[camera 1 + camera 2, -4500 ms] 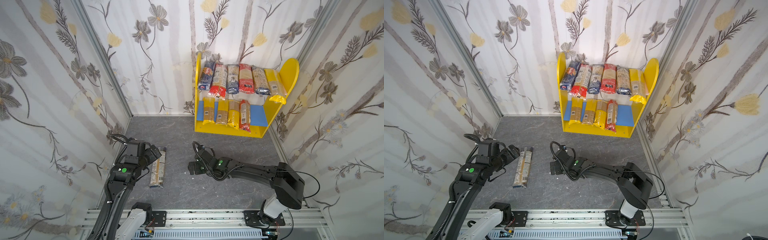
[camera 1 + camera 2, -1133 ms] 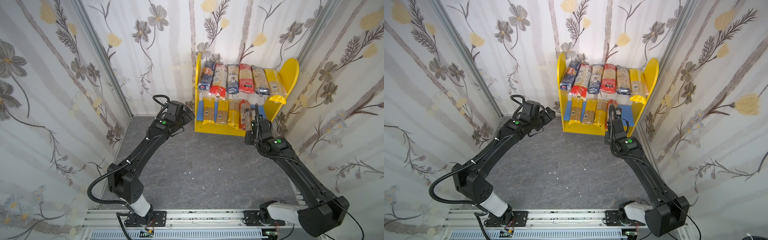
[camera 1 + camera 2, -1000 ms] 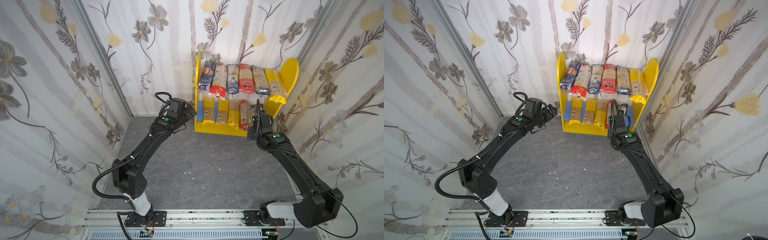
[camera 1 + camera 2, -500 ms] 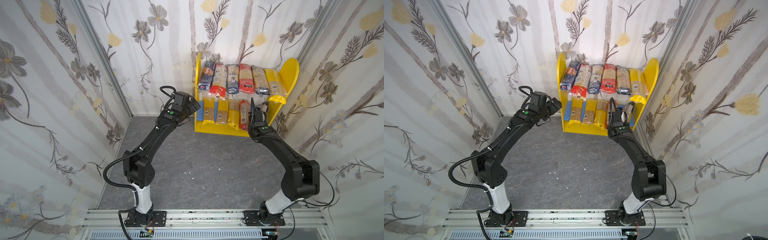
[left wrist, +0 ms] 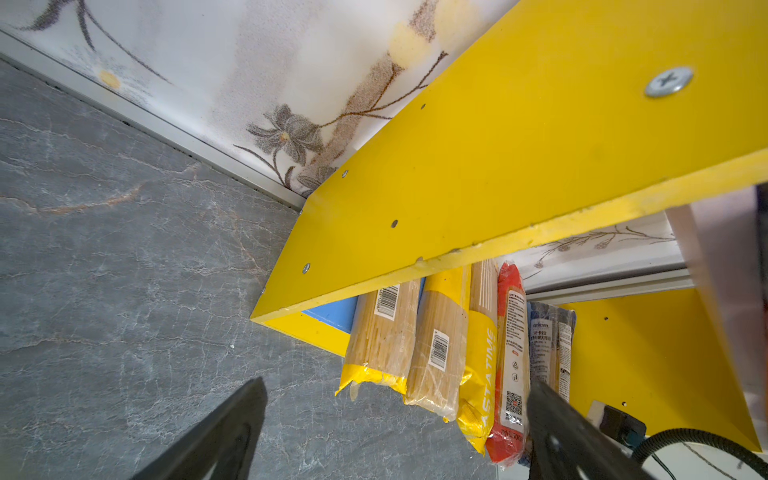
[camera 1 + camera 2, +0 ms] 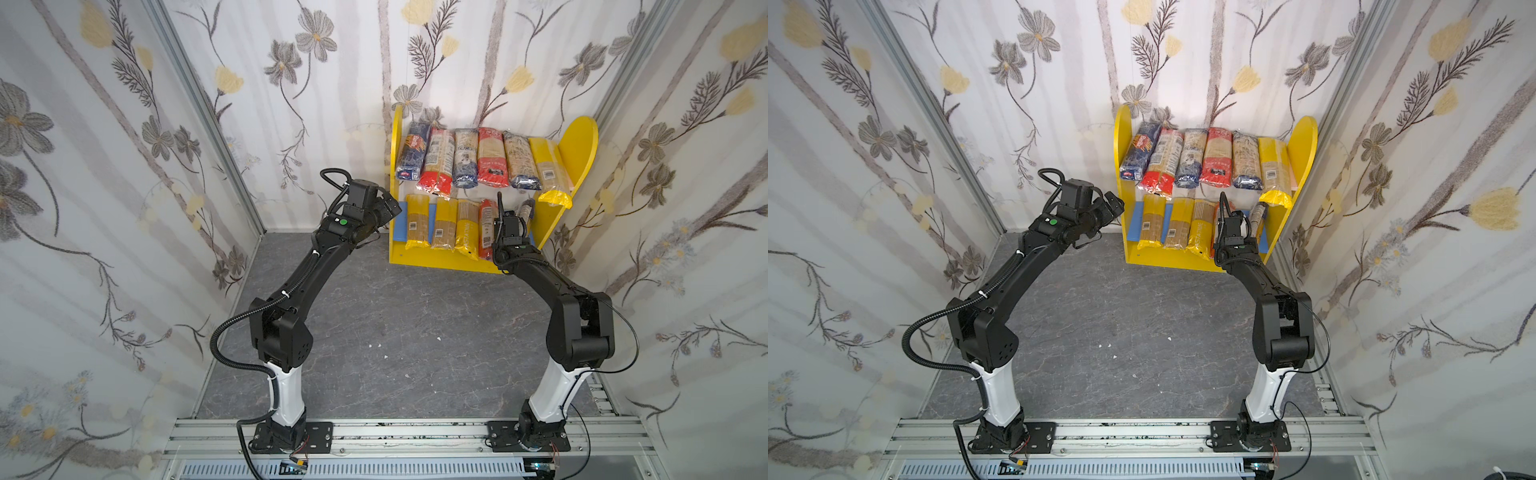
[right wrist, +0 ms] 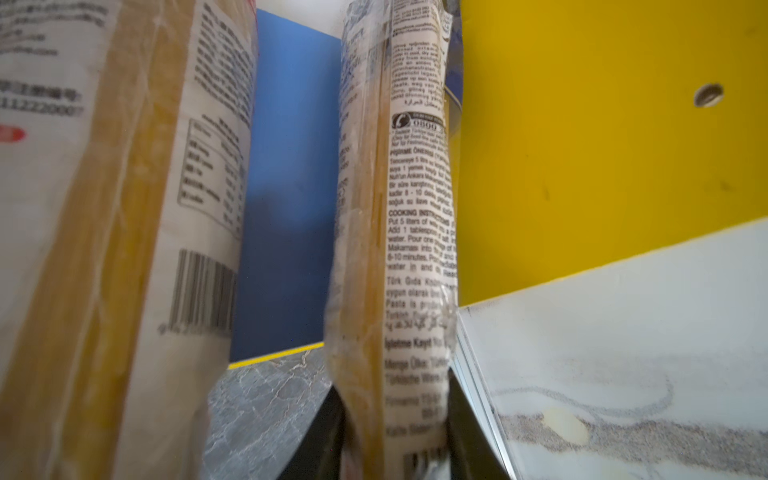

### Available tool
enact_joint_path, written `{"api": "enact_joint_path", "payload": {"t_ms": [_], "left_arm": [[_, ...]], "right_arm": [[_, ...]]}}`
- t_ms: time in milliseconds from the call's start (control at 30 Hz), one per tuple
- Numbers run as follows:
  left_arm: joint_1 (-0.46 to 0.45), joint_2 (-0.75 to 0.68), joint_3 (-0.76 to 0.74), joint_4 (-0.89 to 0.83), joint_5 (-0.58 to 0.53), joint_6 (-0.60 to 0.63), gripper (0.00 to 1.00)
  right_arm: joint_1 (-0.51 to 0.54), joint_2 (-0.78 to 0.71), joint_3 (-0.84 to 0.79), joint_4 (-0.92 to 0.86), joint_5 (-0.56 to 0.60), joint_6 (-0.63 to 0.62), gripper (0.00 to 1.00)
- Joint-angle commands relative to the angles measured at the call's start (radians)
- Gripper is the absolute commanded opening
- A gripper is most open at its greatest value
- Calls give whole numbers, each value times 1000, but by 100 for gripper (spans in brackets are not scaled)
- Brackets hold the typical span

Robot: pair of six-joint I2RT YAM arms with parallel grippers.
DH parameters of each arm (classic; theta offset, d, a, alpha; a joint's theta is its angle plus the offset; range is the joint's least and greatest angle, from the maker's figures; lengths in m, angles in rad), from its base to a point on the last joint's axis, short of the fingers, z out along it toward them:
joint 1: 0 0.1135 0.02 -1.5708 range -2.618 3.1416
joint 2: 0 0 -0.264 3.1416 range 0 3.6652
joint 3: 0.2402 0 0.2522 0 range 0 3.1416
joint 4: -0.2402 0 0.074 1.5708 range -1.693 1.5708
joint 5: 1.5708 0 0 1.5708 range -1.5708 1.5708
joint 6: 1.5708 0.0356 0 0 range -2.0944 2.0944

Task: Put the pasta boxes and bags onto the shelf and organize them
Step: 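Lift the white-labelled bag upright and carry it to the blue lower shelf, then lower the white-labelled bag beside the red-ended bag and open the right gripper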

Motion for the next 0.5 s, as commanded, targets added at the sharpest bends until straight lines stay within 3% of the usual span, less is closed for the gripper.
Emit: {"api": "enact_joint_path", "payload": {"t_ms": [0,133,267,367,467], "left_arm": [[8,-17,-6,14,-9,13,100],[11,-22,-11,14,3,24,100],[13,-36,-22,15,2,43,100],[17,-47,-37,14,0,52,100],[21,-61,-56,14,5,56,100]], "right_arm": [[-12,26,45,154,63,-9,0],[-15,71,86,140,60,-12,4],[-18,87,82,140,53,-12,25],[-25,94,81,140,45,-11,48],[-30,101,80,136,52,-10,65]]}}
